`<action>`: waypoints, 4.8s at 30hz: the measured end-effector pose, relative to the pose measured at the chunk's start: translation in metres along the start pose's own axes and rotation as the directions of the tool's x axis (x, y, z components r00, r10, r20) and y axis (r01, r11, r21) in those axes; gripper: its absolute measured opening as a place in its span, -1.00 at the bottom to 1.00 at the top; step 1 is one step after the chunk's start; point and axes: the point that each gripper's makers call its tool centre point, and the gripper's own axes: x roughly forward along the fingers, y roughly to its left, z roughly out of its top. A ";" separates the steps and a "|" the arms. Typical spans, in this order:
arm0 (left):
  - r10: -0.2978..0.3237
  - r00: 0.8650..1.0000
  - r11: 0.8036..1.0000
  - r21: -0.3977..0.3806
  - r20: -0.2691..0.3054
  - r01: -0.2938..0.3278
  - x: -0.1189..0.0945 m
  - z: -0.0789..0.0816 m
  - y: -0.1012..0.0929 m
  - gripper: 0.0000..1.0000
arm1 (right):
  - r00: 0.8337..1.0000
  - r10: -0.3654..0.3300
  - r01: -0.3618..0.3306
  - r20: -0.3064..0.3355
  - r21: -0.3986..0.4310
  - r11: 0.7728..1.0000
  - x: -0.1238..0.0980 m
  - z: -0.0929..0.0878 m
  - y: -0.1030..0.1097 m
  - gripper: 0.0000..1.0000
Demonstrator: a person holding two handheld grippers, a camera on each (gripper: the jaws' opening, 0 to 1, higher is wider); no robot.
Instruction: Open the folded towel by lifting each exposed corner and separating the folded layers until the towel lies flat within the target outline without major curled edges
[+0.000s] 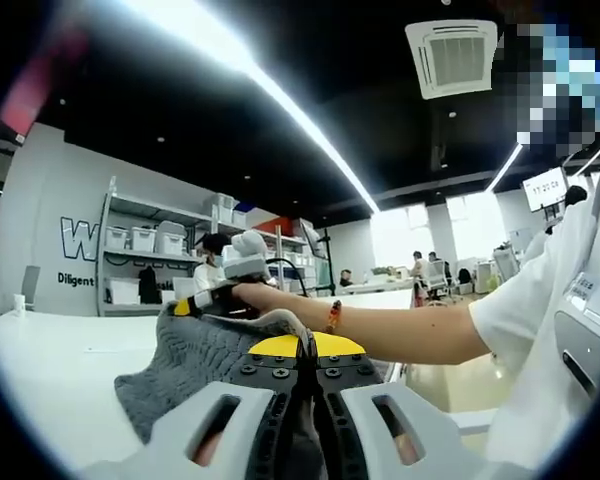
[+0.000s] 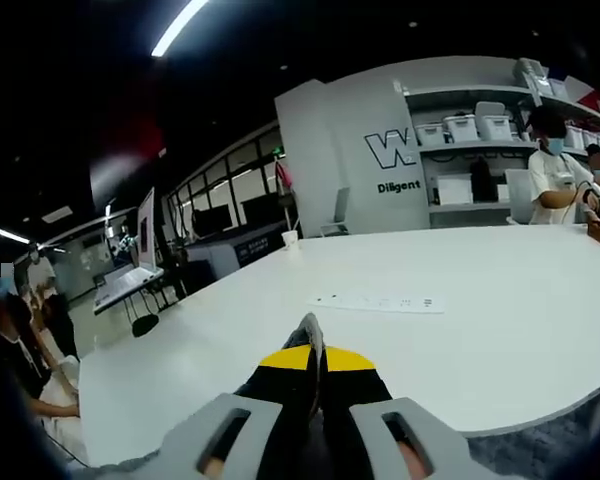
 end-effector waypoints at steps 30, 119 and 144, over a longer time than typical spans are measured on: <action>0.023 1.000 0.999 0.049 0.006 -0.023 -0.015 0.005 0.007 -1.00 | 0.999 0.047 -0.047 0.012 0.001 0.999 0.011 0.013 0.029 -1.00; 0.175 0.979 0.981 0.064 0.102 -0.182 -0.097 0.045 0.057 -1.00 | 0.979 0.192 -0.192 0.065 -0.005 0.981 0.037 0.054 0.121 -1.00; 0.235 0.968 0.966 0.092 0.082 -0.242 -0.116 0.038 0.064 -1.00 | 0.980 0.198 -0.197 0.025 -0.026 0.980 0.049 0.043 0.133 -1.00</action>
